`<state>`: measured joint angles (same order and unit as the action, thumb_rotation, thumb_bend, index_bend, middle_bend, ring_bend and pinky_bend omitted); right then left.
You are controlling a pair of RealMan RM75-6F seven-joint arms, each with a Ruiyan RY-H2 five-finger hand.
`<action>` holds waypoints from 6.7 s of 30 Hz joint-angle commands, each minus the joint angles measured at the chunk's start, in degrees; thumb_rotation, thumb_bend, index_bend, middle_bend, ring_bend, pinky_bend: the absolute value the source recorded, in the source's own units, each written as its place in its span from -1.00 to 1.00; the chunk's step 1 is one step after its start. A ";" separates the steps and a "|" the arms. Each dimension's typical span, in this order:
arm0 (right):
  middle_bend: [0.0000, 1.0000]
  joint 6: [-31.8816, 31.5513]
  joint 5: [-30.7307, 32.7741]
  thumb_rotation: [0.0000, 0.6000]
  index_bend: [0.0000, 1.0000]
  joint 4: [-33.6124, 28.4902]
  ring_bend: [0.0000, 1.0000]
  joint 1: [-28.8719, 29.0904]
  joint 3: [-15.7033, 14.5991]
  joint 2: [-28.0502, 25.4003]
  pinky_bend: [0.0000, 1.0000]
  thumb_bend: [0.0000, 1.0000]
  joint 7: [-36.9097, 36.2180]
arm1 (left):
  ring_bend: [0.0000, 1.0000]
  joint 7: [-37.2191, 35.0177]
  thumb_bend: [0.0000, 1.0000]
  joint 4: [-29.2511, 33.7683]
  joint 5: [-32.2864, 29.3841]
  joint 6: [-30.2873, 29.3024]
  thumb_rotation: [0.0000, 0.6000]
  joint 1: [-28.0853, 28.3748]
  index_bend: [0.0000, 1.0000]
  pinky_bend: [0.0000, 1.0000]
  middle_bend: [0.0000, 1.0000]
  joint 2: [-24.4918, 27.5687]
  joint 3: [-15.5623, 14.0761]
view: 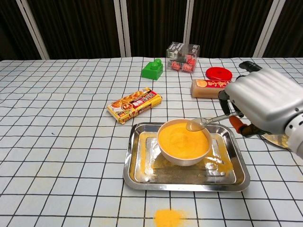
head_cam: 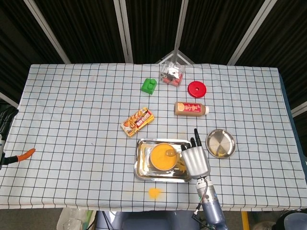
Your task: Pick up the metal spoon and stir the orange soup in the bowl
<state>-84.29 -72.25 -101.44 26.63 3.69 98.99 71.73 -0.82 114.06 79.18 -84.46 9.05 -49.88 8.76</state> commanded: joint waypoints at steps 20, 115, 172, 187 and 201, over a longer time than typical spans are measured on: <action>0.17 4.11 -7.52 1.00 0.43 8.36 -0.40 3.25 -2.80 -0.10 -1.00 0.16 9.12 | -1.00 -0.22 -1.00 -0.03 -0.37 0.66 1.00 0.21 -1.00 -1.00 -1.00 0.04 -0.05; 0.20 5.11 -7.38 1.00 0.47 1.95 -0.40 1.33 1.11 3.57 -1.00 0.18 7.12 | -1.00 -0.81 -1.00 -0.01 -0.81 1.04 1.00 0.40 -1.00 -1.00 -1.00 0.04 0.04; 0.20 5.96 -9.83 1.00 0.48 6.19 -0.40 -0.03 -0.10 3.95 -1.00 0.20 5.47 | -1.00 -0.40 -1.00 -0.27 -0.63 1.13 1.00 0.50 -1.00 -1.00 -1.00 -0.40 -0.12; 0.20 5.43 -8.89 1.00 0.48 9.62 -0.40 -0.86 0.98 3.23 -1.00 0.20 4.38 | -1.00 -0.11 -1.00 -0.31 -0.79 1.15 1.00 0.53 -1.00 -1.00 -1.00 -0.57 -0.12; 0.20 5.25 -9.58 1.00 0.48 7.89 -0.40 -0.74 1.47 1.90 -1.00 0.20 4.19 | -1.00 0.06 -1.00 -0.20 -0.51 0.98 1.00 0.48 -1.00 -1.00 -1.00 -0.66 -0.19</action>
<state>-79.06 -81.82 -93.55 25.88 5.14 100.91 75.90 -0.75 113.85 78.66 -83.49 9.54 -50.54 8.57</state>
